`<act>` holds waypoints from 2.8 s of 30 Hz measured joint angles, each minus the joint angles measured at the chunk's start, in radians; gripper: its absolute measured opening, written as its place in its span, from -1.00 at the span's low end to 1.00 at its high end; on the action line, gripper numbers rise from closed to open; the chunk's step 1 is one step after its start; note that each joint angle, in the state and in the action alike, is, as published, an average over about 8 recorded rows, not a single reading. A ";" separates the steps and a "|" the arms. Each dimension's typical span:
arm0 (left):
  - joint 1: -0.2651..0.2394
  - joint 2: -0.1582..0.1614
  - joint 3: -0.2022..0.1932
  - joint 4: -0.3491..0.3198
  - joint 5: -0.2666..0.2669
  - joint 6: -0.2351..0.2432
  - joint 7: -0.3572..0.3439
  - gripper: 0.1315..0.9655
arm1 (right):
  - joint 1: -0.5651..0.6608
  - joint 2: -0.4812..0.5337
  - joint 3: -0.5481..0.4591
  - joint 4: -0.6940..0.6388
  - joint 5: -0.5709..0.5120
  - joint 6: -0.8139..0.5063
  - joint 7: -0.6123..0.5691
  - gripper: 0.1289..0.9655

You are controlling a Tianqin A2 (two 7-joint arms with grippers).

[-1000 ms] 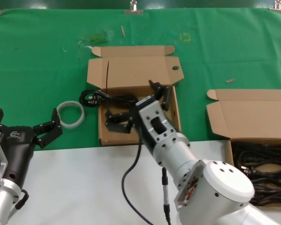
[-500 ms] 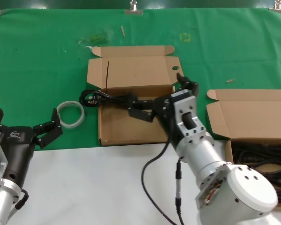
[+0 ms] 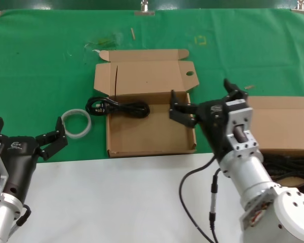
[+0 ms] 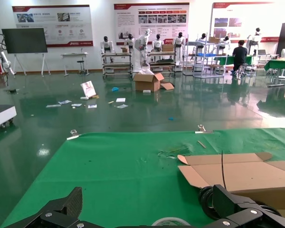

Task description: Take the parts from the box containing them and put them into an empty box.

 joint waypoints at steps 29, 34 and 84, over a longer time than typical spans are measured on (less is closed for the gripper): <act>0.000 0.000 0.000 0.000 0.000 0.000 0.000 1.00 | -0.225 -0.001 0.380 0.051 -0.352 -0.226 0.363 1.00; 0.000 0.000 0.000 0.000 0.000 0.000 0.000 1.00 | -0.232 -0.001 0.392 0.052 -0.364 -0.234 0.375 1.00; 0.000 0.000 0.000 0.000 0.000 0.000 0.000 1.00 | -0.232 -0.002 0.393 0.053 -0.364 -0.234 0.376 1.00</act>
